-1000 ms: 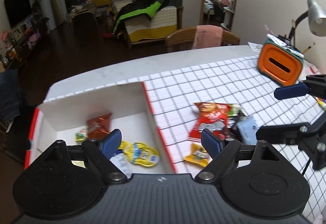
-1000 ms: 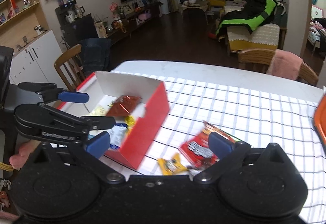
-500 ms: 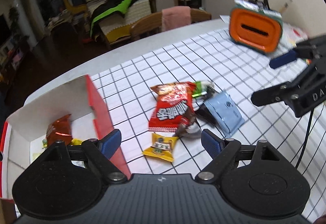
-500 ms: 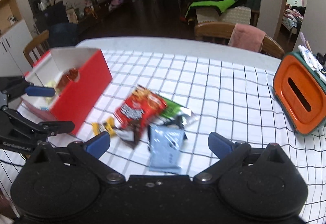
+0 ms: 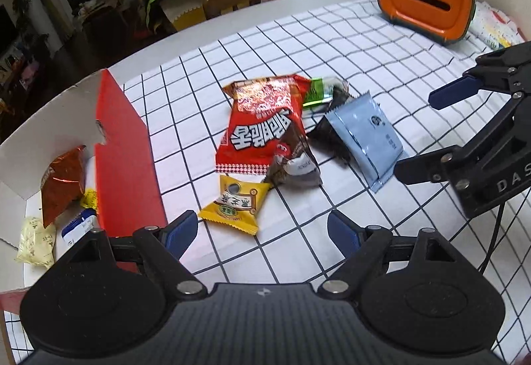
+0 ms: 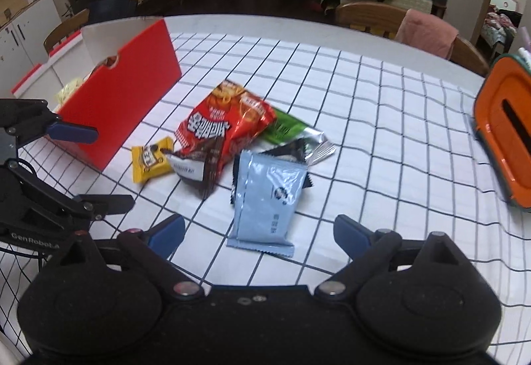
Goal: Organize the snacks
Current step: 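Grasp the yellow sesame candy with the left tool while the right grasps the light-blue packet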
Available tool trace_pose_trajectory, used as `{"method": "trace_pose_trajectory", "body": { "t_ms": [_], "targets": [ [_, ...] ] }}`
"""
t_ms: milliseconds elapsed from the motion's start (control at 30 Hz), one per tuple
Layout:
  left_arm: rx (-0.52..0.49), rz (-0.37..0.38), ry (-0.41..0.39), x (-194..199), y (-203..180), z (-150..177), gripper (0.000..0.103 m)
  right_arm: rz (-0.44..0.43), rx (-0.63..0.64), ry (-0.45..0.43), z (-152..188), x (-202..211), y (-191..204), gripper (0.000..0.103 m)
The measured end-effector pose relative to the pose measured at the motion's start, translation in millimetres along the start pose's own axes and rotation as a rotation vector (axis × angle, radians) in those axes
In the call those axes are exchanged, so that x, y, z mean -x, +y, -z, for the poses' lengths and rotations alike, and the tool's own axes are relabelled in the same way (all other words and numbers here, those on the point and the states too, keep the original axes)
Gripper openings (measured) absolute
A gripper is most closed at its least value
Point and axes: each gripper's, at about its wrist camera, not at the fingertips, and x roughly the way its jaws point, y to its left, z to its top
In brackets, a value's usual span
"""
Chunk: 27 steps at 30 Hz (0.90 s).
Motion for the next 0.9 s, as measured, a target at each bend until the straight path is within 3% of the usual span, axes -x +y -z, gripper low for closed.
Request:
{"method": "trace_pose_trajectory", "body": {
  "t_ms": [167,333,567,900],
  "targets": [
    [0.017,-0.016,0.025,-13.9,3.7,-8.9,0.085,-0.020,0.004,0.020,2.5,-13.3,-0.5,0.088],
    [0.023,-0.018,0.089,-34.5,13.8,-21.3,0.073,-0.021,-0.013,0.029,-0.9,-26.8,-4.7,0.080],
    [0.056,-0.004,0.202,-64.1,24.6,-30.9,0.066,-0.006,-0.048,0.038,-8.0,-43.5,-9.1,0.074],
    [0.114,0.028,0.240,-76.2,32.6,-31.6,0.059,0.021,-0.078,0.051,-4.8,-51.2,-6.9,0.054]
  ]
}}
